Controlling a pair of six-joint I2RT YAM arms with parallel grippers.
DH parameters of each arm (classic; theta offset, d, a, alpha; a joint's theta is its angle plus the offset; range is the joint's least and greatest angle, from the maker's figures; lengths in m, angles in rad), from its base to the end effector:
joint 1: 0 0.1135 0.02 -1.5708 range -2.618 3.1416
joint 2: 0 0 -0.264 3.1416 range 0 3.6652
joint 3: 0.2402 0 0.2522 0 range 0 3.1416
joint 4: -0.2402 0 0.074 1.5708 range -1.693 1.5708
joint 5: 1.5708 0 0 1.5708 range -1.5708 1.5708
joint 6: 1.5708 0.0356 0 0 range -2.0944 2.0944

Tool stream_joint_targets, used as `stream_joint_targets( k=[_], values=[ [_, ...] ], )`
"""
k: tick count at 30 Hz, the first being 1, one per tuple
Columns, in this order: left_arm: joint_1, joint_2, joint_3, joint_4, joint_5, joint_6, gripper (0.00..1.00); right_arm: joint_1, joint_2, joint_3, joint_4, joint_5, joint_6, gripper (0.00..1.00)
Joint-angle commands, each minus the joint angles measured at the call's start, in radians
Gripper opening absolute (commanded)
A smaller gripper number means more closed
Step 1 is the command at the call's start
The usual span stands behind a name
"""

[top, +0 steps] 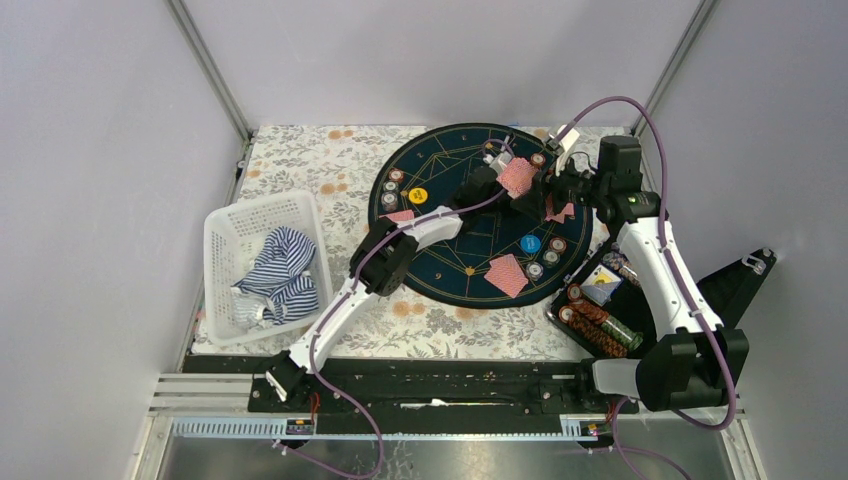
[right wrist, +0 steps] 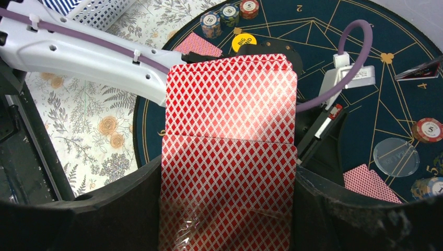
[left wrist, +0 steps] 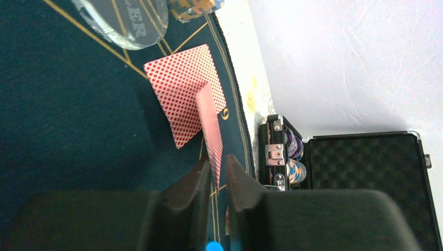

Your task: Distribute texas hold em gaming equipment

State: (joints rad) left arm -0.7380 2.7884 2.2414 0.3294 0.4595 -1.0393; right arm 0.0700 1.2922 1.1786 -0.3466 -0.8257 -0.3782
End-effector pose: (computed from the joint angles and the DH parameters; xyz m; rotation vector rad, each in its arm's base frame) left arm 0.4418 -0.4231 0.1058 0.0737 2.1057 -1.5962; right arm 0.2830 0.0461 0.3556 -0.9054 1.6998 0.6274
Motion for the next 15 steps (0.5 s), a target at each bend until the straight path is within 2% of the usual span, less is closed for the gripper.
stream_joint_targets(
  k=[1,7,15],
  values=[
    [-0.019,0.000,0.082,0.012,-0.053,0.033,0.29,-0.008,-0.008,0.014,0.034,-0.038,-0.017,0.00],
    [-0.014,-0.049,0.059,-0.068,-0.056,0.106,0.52,-0.008,-0.013,0.009,0.038,-0.047,-0.011,0.00],
    [0.005,-0.242,-0.077,-0.229,-0.126,0.249,0.95,-0.007,-0.020,-0.002,0.056,-0.054,-0.002,0.00]
  ],
)
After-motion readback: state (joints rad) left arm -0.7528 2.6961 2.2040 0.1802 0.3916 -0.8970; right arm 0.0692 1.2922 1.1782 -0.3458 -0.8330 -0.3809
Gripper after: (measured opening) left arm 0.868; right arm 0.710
